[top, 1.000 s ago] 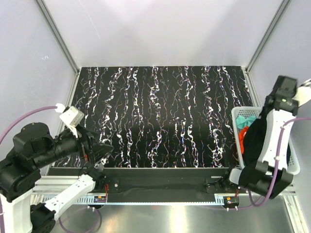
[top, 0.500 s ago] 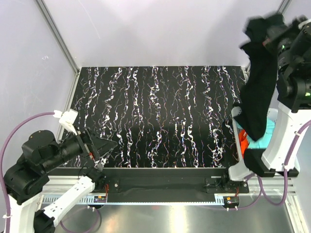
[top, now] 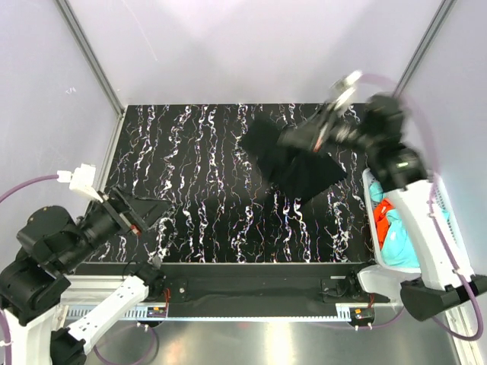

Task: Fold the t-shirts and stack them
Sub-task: Move the tshirt to the center of the board, then flatten the tshirt out

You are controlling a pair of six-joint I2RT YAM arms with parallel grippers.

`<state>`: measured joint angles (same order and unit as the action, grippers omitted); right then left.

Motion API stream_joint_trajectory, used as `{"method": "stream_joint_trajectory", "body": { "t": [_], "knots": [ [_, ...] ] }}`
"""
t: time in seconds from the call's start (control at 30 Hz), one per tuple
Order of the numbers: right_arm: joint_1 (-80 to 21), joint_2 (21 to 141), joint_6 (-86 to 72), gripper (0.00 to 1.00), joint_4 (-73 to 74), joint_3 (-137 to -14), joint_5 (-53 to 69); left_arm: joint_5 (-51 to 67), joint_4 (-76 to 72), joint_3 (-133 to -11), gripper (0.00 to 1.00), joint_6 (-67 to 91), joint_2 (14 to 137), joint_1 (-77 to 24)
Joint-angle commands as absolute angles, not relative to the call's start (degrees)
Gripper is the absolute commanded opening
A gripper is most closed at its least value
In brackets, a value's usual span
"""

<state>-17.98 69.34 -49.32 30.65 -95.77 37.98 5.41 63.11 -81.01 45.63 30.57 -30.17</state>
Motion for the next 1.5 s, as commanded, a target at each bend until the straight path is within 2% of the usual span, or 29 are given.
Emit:
{"method": "stream_joint_trajectory", "body": {
  "t": [0.0, 0.03, 0.07, 0.17, 0.2, 0.23, 0.27, 0.37, 0.47, 0.53, 0.57, 0.63, 0.7, 0.8, 0.87, 1.1, 1.3, 1.37, 1.4, 1.47],
  "knots": [
    [-23.2, 66.1, -57.9, 0.32, 25.2, -76.9, 54.8, 4.8, 59.7, -82.4, 0.99, 44.5, 35.8, -30.6],
    [-23.0, 63.0, -59.4, 0.38, 25.1, -71.2, 53.9, 6.8, 59.8, -82.1, 0.99, 44.8, 38.6, -30.6],
    [-23.0, 60.8, -61.1, 0.44, 25.0, -59.9, 52.1, 8.0, 59.9, -81.6, 0.99, 45.5, 40.0, -30.6],
    [-23.0, 50.4, -64.4, 0.64, 23.2, -43.4, 44.9, 13.3, 59.5, -77.1, 0.99, 48.9, 44.9, -30.5],
    [-23.0, 45.6, -64.1, 0.68, 23.4, -40.6, 41.4, 14.2, 58.8, -73.8, 0.99, 49.7, 45.9, -30.5],
    [-23.0, 43.3, -64.8, 0.77, 23.6, -38.2, 39.7, 15.2, 58.1, -72.1, 0.99, 49.9, 46.4, -30.6],
    [-23.0, 41.4, -65.6, 0.80, 23.6, -34.1, 38.4, 15.0, 56.5, -70.6, 0.99, 49.9, 46.8, -30.6],
    [-22.9, 38.9, -65.8, 0.80, 23.6, -30.0, 35.2, 14.2, 52.8, -63.8, 0.96, 49.0, 46.9, -30.7],
    [-23.0, 43.8, -60.6, 0.74, 23.7, -29.7, 34.6, 15.6, 50.3, -55.9, 0.91, 47.1, 48.6, -30.7],
    [-23.0, 50.6, -55.0, 0.69, 24.2, -30.6, 34.8, 15.5, 49.8, -50.4, 0.80, 45.4, 51.5, -30.8],
    [-23.1, 53.3, -51.1, 0.62, 24.4, -32.2, 35.1, 15.1, 49.8, -47.1, 0.76, 44.6, 52.5, -30.8],
    [-24.2, 61.3, -47.8, 0.60, 25.3, -36.0, 36.4, 14.3, 48.5, -44.1, 0.71, 44.5, 53.9, -31.5],
    [-28.6, 67.8, -44.7, 0.63, 26.3, -39.1, 34.7, 16.2, 45.6, -40.5, 0.71, 44.6, 53.4, -32.3],
    [-34.2, 72.8, -42.4, 0.68, 27.7, -44.2, 31.7, 22.3, 38.5, -37.9, 0.78, 44.3, 52.6, -34.8],
    [-36.0, 74.8, -41.1, 0.68, 27.3, -45.9, 30.9, 23.8, 35.0, -36.6, 0.84, 44.1, 53.4, -35.7],
    [-47.2, 86.8, -37.4, 0.68, 24.4, -50.0, 30.4, 27.2, 24.8, -30.8, 0.83, 46.6, 61.9, -40.2],
    [-49.0, 90.3, -38.3, 0.64, 24.4, -52.0, 26.4, 23.2, 23.7, -33.0, 0.69, 43.9, 69.6, -40.3],
    [-49.0, 90.8, -39.1, 0.55, 24.4, -52.2, 25.9, 22.8, 23.8, -34.6, 0.64, 42.5, 71.0, -40.3],
    [-49.0, 91.1, -39.4, 0.51, 23.8, -52.2, 25.8, 22.3, 24.0, -35.2, 0.57, 41.9, 72.0, -40.3],
    [-49.0, 91.3, -40.4, 0.43, 23.4, -52.1, 25.8, 21.8, 24.3, -36.6, 0.51, 41.2, 72.4, -40.3]
  ]
}}
